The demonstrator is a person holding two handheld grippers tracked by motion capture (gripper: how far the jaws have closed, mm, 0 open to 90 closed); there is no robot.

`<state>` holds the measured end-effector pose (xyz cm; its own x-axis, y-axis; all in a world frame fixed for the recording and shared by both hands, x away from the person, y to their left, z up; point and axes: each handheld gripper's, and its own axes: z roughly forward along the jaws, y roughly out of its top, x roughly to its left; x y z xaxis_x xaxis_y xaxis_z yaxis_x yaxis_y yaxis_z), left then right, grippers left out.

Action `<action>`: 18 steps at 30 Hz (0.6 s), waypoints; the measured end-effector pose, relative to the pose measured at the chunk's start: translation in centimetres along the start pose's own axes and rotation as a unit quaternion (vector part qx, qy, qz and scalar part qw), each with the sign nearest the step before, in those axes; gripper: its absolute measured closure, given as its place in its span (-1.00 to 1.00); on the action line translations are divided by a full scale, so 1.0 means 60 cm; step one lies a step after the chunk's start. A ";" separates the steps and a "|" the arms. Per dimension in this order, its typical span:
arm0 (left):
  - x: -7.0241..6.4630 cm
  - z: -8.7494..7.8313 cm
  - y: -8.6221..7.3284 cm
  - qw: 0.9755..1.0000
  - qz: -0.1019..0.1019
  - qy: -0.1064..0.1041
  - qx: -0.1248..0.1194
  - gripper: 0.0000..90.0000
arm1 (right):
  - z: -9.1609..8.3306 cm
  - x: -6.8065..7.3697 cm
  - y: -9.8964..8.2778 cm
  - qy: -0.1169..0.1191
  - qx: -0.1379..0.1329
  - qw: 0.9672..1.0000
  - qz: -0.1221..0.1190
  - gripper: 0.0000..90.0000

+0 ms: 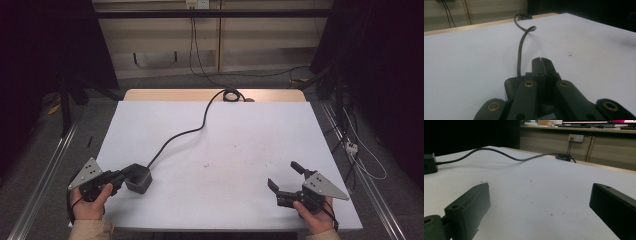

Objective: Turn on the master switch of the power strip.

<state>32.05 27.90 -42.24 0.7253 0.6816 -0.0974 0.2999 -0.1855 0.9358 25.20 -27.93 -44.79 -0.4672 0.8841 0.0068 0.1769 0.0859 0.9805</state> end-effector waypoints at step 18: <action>0.007 -0.003 -0.009 1.000 -0.005 -0.002 0.012 1.00 | 0.000 0.001 0.000 0.001 -0.001 1.000 0.000 -0.93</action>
<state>32.10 28.41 -42.71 0.7238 0.6814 -0.1086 0.3224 -0.1948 0.9263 25.20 -27.89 -44.78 -0.4684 0.8835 0.0062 0.1755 0.0861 0.9807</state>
